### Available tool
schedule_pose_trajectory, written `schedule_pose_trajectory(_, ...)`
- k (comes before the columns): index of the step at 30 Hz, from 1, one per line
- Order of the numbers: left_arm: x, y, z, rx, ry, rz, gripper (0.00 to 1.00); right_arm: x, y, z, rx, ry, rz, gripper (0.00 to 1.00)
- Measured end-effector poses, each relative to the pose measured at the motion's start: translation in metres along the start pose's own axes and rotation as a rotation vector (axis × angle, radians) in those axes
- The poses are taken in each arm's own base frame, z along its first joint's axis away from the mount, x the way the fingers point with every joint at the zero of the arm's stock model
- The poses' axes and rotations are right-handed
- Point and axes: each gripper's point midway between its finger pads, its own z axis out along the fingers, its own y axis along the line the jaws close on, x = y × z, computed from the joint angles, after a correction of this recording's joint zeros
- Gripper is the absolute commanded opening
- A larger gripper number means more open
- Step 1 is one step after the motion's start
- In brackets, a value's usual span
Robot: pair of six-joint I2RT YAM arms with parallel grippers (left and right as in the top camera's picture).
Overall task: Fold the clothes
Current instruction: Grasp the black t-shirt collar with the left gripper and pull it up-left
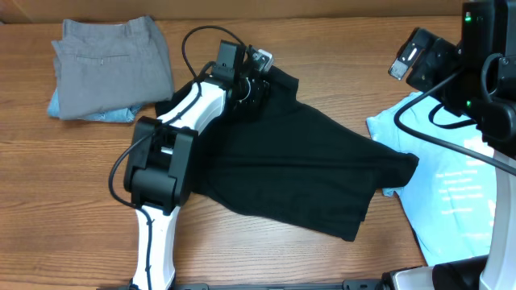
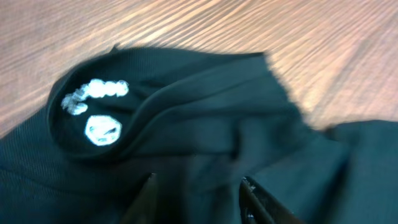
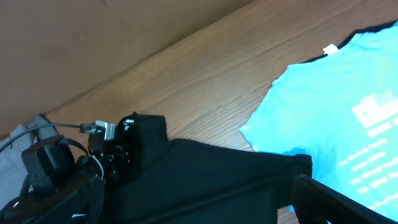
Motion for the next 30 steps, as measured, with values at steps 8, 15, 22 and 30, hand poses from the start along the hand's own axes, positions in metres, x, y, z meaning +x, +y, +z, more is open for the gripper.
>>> schedule_pose_trajectory(8, 0.014, 0.038, 0.008, -0.156, 0.033, -0.062, 0.15, 0.003, -0.002, 0.000, 0.007, 0.011, -0.003, 1.00)
schedule_pose_trajectory(15, 0.021, 0.111, -0.019, -0.378, 0.039, -0.186, 0.12, 0.008, -0.003, 0.012, 0.036, 0.053, -0.012, 1.00)
schedule_pose_trajectory(22, 0.046, 0.202, -0.074, -0.458, 0.085, -0.425, 0.49, 0.027, -0.003, 0.060, 0.114, 0.175, -0.018, 1.00)
schedule_pose_trajectory(30, -0.006, 0.207, -0.120, -0.398, 0.040, -0.441, 0.64, 0.041, -0.020, 0.137, 0.212, 0.270, 0.027, 0.73)
